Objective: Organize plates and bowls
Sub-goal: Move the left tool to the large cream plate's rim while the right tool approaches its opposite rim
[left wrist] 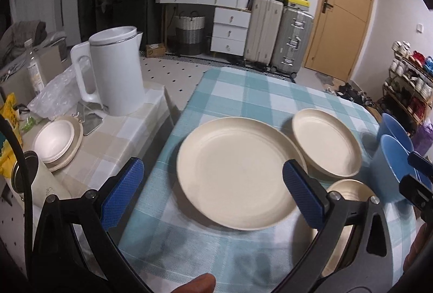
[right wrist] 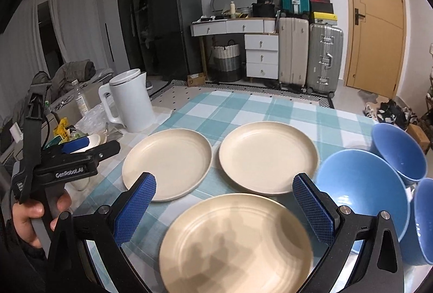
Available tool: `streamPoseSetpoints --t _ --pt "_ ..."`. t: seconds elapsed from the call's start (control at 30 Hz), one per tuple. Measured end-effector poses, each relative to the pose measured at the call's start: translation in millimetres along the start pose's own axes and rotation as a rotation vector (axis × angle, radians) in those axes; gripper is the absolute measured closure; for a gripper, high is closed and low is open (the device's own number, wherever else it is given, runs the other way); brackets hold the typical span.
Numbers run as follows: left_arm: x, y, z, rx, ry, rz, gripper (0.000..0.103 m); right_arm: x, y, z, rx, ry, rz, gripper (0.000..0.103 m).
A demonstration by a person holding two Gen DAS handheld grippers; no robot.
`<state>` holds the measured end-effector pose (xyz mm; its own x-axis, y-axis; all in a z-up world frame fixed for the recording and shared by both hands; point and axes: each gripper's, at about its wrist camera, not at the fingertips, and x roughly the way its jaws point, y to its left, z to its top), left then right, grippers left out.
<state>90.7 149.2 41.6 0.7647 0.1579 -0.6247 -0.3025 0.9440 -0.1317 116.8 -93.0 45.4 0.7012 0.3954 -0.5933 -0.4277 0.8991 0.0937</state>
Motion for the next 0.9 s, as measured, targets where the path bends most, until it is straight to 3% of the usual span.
streamPoseSetpoints --t 0.27,0.63,0.73,0.9 --pt "39 29 -8 -0.030 0.068 0.051 0.000 38 13 8 -0.015 0.056 0.009 0.000" --pt "83 46 -27 -0.065 0.168 0.049 0.001 97 32 7 -0.014 0.151 0.057 0.001" --pt "92 48 -32 -0.076 0.188 0.045 0.005 113 34 5 -0.014 0.182 0.066 0.014" --pt "103 49 -37 -0.087 0.228 0.036 0.022 134 31 -1 0.005 0.234 0.077 0.021"
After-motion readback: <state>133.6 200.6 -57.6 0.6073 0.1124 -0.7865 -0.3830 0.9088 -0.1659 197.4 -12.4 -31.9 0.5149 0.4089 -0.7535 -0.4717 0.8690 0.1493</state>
